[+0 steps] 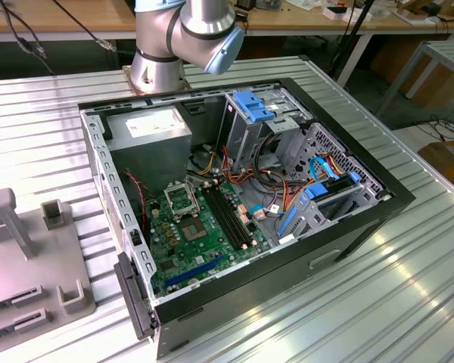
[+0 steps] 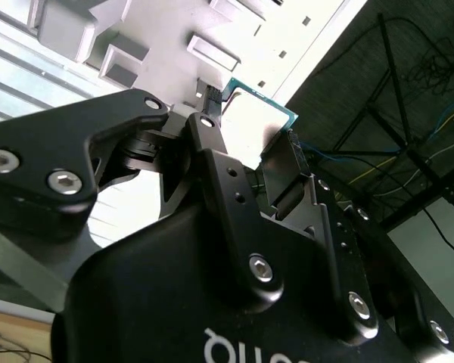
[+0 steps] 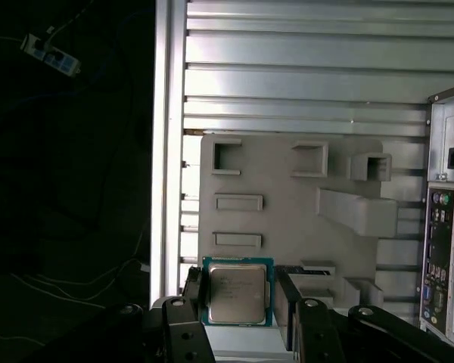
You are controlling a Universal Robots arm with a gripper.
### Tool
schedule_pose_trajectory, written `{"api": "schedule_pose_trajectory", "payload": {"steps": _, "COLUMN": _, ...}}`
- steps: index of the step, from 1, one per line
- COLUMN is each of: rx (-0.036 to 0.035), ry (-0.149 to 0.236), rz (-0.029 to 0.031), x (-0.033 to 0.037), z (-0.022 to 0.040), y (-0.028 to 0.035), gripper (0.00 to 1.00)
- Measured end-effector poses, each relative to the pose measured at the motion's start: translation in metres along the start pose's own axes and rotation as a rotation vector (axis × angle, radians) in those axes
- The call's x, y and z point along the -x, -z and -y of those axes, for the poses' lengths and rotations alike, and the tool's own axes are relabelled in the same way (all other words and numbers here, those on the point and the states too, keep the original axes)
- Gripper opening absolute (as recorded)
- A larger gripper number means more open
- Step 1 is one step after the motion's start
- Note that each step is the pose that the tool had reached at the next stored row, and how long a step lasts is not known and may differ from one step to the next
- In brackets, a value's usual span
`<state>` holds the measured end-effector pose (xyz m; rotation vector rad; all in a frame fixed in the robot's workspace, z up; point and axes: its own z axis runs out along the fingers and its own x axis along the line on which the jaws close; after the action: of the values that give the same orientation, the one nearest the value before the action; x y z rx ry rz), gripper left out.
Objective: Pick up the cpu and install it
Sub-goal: 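Pick up the cpu and move it towards the insertion slot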
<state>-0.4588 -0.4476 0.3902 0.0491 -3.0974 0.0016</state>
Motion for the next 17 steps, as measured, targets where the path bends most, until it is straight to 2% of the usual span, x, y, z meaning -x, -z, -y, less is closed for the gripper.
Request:
{"api": "schedule_pose_trajectory", "payload": {"steps": 11, "rx": -0.0002, "ry": 0.0, "rz": -0.0003, "x": 0.0001, "z": 0.0, "y": 0.0003, "gripper": 0.47}}
{"api": "schedule_pose_trajectory", "payload": {"steps": 17, "rx": -0.0001, "ry": 0.0, "rz": -0.0002, "x": 0.0059, "z": 0.0002, "y": 0.0005, "gripper": 0.47}}
